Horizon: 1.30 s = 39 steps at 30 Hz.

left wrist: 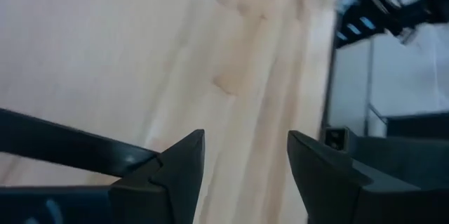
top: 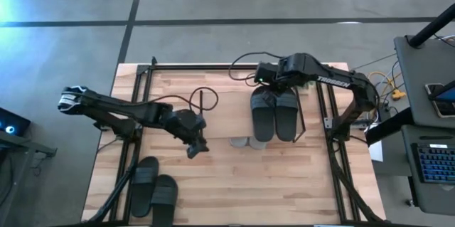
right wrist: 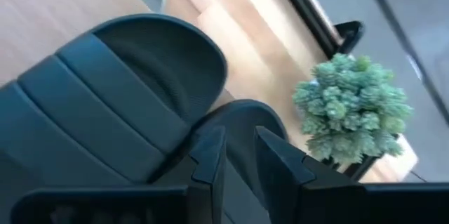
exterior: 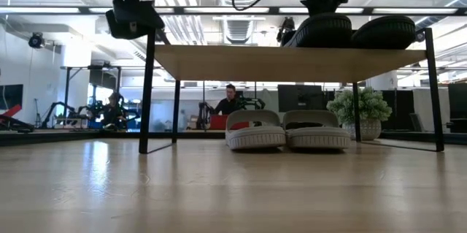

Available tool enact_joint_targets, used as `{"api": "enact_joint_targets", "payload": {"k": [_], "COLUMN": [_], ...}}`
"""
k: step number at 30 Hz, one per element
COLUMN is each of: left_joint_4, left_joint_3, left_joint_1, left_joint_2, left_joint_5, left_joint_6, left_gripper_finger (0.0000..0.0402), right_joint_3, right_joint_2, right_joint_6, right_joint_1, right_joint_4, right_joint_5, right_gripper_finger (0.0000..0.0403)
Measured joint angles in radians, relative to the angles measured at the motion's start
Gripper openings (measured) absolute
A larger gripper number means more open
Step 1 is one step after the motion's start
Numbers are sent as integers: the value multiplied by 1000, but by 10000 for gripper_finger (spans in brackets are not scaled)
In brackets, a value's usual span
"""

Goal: Pick and place slides into the shelf
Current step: Adjust the shelf, then put the black slipper on the shelf

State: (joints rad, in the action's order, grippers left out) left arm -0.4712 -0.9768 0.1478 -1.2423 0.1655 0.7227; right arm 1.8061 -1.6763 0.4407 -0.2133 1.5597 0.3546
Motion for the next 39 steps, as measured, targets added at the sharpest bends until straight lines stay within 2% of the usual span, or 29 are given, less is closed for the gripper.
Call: {"api": "enact_joint_targets", "payload": {"k": [4,11,22,31,34,37,39], "left_joint_4": [-6,-81,-95,-135,-194,-274,-339], "left_joint_3": [0,0,0,1,1,-1,3], "left_joint_1": [0,-2,15,124,166,237,308], "left_joint_2": [8,26,101,198,198,191,184], "left_joint_5": [-56,-117,-114,-115,-50,75,121], "left_joint_6": [3,3,55,8,15,110,156], "left_gripper_finger": [189,189,189,189,189,189,189], "right_joint_3": [-28,-61,-126,-195,-229,-264,-284], "right_joint_2": [42,144,285,317,314,314,312], "right_joint_6": [21,104,155,135,135,135,136], "right_joint_1": [25,51,84,168,167,167,168], "right_joint_4": [0,4,-5,-57,-61,-69,-79], "right_joint_5": [52,66,68,66,66,66,60], "right_gripper_finger": [68,68,68,68,68,68,68]}}
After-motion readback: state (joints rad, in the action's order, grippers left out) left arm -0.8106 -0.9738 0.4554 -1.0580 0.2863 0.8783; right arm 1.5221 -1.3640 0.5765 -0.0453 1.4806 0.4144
